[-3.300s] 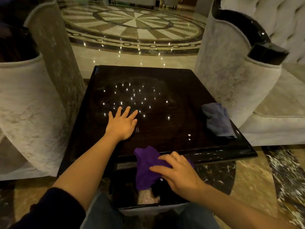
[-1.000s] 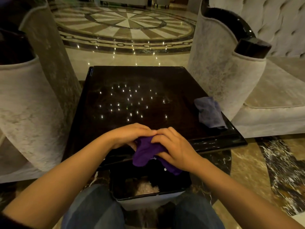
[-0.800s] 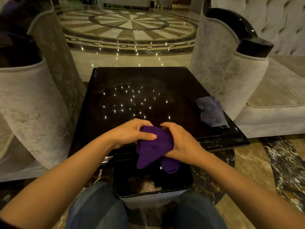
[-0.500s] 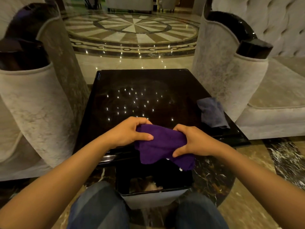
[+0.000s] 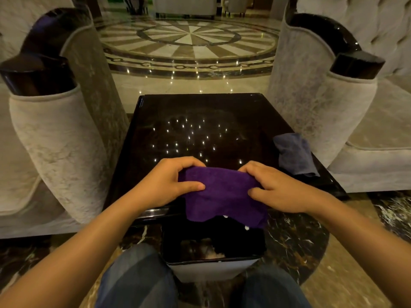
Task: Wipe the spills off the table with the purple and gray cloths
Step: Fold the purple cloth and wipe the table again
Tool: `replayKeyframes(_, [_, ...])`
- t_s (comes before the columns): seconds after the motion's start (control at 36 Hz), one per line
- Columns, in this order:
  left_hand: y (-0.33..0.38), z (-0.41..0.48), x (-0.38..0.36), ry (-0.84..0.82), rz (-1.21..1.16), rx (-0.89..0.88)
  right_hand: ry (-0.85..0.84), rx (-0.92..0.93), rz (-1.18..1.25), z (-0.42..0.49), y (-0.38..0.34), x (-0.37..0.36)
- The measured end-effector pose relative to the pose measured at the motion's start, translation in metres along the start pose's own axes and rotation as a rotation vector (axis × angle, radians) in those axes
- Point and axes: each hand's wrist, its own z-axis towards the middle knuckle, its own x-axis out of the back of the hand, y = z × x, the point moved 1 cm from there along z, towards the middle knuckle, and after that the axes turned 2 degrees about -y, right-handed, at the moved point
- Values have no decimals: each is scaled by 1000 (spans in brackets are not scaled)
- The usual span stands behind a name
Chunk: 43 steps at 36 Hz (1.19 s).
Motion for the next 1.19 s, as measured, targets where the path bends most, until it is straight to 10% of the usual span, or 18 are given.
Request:
replayKeyframes(0.25, [-5, 6, -5, 60, 289, -55, 134, 25, -314, 4, 8, 4])
replayKeyframes(0.39, [-13, -1, -6, 152, 351, -121, 482, 74, -381, 0, 8, -14])
replayKeyframes(1.19, [-40, -5, -41, 97, 628, -80, 609, -117, -408, -2, 23, -62])
